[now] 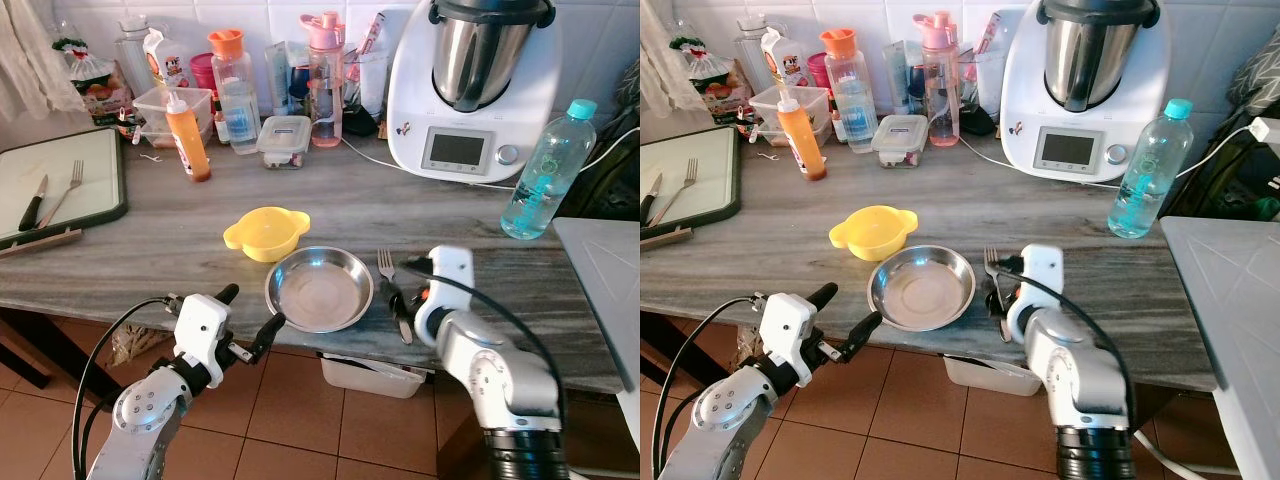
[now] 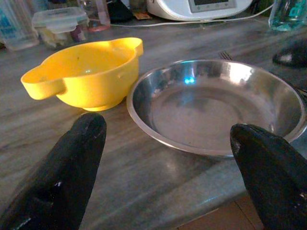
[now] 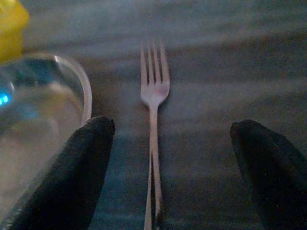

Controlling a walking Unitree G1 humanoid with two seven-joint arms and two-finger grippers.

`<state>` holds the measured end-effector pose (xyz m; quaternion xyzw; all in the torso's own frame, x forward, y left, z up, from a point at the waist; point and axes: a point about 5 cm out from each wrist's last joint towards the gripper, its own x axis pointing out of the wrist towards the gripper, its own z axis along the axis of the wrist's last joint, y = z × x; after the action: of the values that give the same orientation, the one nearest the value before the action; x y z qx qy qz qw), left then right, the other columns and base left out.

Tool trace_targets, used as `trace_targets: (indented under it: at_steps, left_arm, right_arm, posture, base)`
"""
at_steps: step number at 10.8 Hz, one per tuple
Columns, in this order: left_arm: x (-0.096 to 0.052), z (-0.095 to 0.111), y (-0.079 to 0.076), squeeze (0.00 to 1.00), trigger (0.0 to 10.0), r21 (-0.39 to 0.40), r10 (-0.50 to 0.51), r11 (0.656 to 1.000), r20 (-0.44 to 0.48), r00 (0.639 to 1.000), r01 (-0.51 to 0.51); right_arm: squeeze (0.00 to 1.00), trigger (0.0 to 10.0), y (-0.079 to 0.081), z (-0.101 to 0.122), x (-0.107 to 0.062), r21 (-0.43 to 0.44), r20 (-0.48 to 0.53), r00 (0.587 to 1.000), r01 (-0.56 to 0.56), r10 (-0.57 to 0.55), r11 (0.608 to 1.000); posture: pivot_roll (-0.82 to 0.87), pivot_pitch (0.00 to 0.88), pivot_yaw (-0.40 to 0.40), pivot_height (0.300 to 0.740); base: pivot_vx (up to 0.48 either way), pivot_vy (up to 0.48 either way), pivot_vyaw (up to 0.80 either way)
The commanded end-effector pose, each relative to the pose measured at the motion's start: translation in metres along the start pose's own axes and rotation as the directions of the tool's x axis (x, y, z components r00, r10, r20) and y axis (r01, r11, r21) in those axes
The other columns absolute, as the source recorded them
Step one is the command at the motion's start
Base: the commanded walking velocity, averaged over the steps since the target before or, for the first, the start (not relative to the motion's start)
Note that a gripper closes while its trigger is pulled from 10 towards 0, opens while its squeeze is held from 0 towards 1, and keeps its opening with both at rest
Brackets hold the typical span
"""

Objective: Setting the table

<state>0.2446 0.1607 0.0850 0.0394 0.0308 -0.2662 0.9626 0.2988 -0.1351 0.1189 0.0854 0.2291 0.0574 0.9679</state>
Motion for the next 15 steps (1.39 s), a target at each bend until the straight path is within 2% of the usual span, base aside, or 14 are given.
trace_targets:
  at_steps: [1, 3, 4, 7, 10, 15]
  left_arm:
    - [-0.003, -0.001, 0.004, 0.0, 10.0, 0.008, 0.003, 1.0, -0.001, 1.0, -0.003]
    - [-0.001, -0.004, 0.003, 0.0, 10.0, 0.007, 0.004, 1.0, -0.002, 1.0, -0.004]
    - [0.0, -0.006, 0.003, 0.0, 10.0, 0.005, 0.008, 1.0, -0.005, 1.0, -0.008]
    - [0.0, -0.011, 0.002, 0.0, 10.0, 0.004, 0.001, 1.0, -0.011, 1.0, 0.0]
    - [-0.002, -0.012, 0.007, 0.0, 10.0, 0.012, 0.006, 1.0, -0.014, 1.0, -0.006]
    - [-0.002, -0.019, 0.012, 0.0, 10.0, 0.005, 0.01, 1.0, -0.023, 1.0, -0.01]
  right_arm:
    - [1.0, 10.0, 0.0, 0.008, -0.005, -0.007, 0.05, 0.999, -0.003, 0.003, 1.0]
    - [1.0, 10.0, -0.012, 0.012, -0.011, -0.027, 0.073, 0.997, 0.042, -0.039, 0.999]
    - [1.0, 10.0, -0.019, 0.009, -0.016, -0.065, 0.055, 0.996, 0.067, -0.064, 0.996]
    - [1.0, 10.0, -0.013, -0.014, -0.022, -0.102, -0.057, 0.998, 0.011, -0.017, 0.995]
    - [1.0, 10.0, -0.01, -0.024, -0.024, -0.113, -0.101, 0.995, -0.017, 0.006, 0.993]
    - [1.0, 10.0, -0.017, -0.014, -0.028, -0.109, -0.043, 0.999, 0.025, -0.03, 0.994]
  posture:
    - [0.05, 0.0, 0.032, 0.74]
    - [0.04, 0.0, 0.037, 0.74]
    - [0.04, 0.0, 0.039, 0.74]
    - [0.04, 0.0, 0.043, 0.74]
    - [0.04, 0.0, 0.046, 0.74]
    - [0.04, 0.0, 0.048, 0.74]
  base:
    - [0.0, 0.0, 0.0]
    - [0.0, 0.0, 0.0]
    - [0.0, 0.0, 0.0]
    - [0.0, 0.0, 0.0]
    - [0.0, 0.0, 0.0]
    - [0.0, 0.0, 0.0]
